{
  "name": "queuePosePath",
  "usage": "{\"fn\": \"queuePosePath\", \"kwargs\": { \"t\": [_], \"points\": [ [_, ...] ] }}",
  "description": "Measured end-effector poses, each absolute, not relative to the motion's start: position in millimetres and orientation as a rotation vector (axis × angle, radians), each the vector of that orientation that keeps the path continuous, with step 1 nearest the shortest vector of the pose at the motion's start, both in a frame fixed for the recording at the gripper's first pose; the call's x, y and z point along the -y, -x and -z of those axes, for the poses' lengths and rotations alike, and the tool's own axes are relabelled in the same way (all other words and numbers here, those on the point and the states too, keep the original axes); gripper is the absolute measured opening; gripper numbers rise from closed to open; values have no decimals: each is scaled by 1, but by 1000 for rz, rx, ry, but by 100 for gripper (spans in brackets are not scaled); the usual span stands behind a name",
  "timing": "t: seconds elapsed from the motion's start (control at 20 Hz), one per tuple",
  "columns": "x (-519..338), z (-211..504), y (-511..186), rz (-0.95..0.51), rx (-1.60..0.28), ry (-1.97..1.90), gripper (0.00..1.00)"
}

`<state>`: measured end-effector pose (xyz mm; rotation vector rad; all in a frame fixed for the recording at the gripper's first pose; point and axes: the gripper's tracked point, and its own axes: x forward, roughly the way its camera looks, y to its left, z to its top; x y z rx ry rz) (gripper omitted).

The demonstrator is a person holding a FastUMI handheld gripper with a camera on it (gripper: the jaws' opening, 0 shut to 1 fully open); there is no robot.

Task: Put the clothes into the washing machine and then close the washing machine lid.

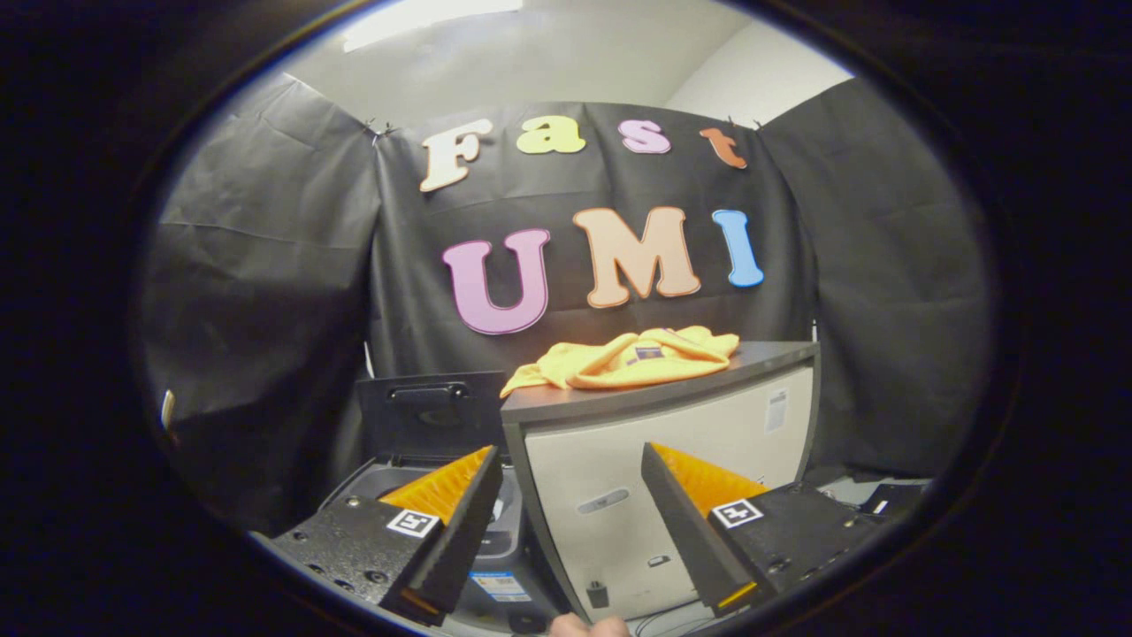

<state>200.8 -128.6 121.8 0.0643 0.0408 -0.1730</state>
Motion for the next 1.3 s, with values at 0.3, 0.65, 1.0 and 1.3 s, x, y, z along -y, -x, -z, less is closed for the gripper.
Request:
{"fn": "queuePosePath", "kwargs": {
  "t": [0.3,0.65,1.0,1.3],
  "points": [
    [131,-130,-230,169,-39,-42,96],
    [165,-132,-277,227,-70,-14,96],
    [203,-147,-313,285,-111,-1,96],
    [212,-170,-347,283,-136,74,96]
  ]
}}
